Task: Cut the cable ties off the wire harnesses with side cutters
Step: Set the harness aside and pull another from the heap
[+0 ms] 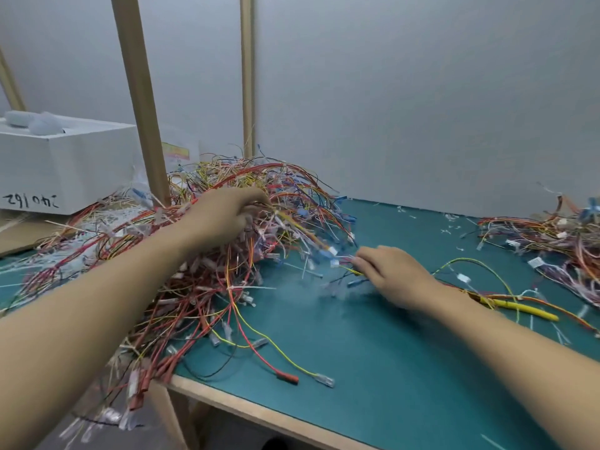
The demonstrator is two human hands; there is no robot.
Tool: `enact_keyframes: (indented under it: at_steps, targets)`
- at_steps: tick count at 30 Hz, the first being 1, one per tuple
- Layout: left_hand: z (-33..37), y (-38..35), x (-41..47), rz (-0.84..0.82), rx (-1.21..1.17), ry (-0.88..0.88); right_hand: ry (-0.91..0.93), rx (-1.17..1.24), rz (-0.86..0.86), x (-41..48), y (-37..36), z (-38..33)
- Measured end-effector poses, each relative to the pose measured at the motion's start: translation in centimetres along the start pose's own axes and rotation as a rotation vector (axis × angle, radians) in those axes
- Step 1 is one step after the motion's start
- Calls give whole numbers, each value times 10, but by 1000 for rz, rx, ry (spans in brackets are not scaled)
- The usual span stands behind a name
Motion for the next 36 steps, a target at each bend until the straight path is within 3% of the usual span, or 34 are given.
enact_keyframes:
  at_steps: [4,8,12,13,16,17,20,22,26,28,30,33,36]
  targets:
    - [28,-5,6,-166,302,-102,53,-29,89,9,9,-13]
    - [43,-5,-5,-463,-40,23,-98,61,198,6,41,14]
    - [48,6,-18,-592,-57,159,-201,134,343,-9,81,45]
    - [52,10,-20,-604,67,175,-196,128,374,-13,90,46]
    - [84,14,-15,-551,767,68,-134,136,451,-20,119,40]
    - [106,9,-16,-505,846,-21,-105,145,473,-22,130,35]
    - [170,-38,-21,-572,402,-133,-17,196,551,-23,168,18]
    - [201,-86,-25,-629,52,-43,8,286,616,-25,196,8]
    - [233,-185,-24,-497,-613,223,-22,542,746,-33,246,10]
    - [249,-218,-20,-490,-978,246,-27,614,785,-43,263,20]
    - [262,-223,-10,-448,-1085,188,-31,589,804,-61,272,40]
    - [261,-203,16,-334,-1159,235,-100,425,763,-97,267,85]
    - [258,-167,42,-255,-1316,218,-252,291,584,-140,231,131]
Point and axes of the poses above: each hand's wrist, its own x-axis towards the middle knuckle, its own y-axis out of the back of the hand, z = x × y, the point moved 3 cm from there along x, towards the middle knuckle, and after that the axes turned 13 degrees about -x, right-handed, at the moved point
